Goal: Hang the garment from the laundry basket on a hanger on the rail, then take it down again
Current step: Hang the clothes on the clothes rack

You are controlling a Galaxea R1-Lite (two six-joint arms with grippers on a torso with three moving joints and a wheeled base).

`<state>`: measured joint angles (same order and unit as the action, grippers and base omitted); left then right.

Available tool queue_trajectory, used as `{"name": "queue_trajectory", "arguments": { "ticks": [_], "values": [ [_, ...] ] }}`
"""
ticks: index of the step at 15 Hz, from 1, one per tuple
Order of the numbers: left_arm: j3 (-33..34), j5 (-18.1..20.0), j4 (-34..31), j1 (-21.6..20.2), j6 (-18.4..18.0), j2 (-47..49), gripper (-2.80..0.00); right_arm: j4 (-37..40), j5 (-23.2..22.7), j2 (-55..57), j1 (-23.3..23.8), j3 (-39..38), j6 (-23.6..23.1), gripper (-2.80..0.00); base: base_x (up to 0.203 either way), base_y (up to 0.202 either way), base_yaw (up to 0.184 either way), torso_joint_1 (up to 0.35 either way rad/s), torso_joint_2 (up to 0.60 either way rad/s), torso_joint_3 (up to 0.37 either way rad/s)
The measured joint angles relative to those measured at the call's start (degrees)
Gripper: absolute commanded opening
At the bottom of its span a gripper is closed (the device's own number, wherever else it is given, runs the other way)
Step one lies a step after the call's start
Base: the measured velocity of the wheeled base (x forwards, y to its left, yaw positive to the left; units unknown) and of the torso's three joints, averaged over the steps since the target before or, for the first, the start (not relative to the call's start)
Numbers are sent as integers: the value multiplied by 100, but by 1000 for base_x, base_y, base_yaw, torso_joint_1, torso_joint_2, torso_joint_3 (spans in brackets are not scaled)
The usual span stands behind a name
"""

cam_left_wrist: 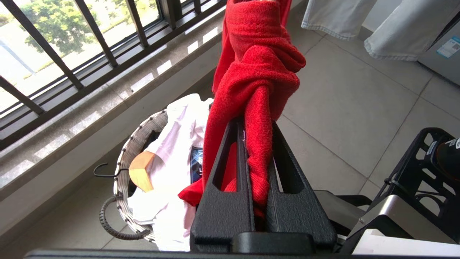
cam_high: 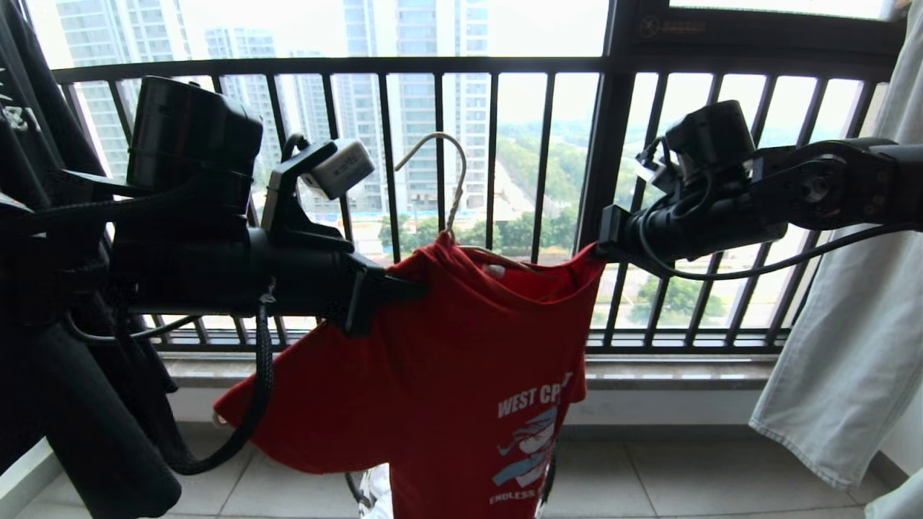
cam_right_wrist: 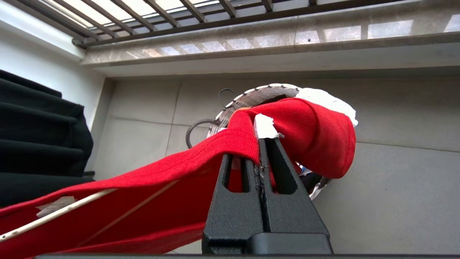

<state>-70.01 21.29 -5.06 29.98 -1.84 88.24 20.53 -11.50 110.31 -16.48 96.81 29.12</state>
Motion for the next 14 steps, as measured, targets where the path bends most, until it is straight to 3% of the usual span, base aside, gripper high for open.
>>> {"name": "queue_trajectory", "arguments": {
  "ticks": [14],
  "values": [
    [114,-63,-1,583,138,238,-280,-24,54,-286,-405,-243,20,-280,0,0,0,0,0,0]
  ]
}}
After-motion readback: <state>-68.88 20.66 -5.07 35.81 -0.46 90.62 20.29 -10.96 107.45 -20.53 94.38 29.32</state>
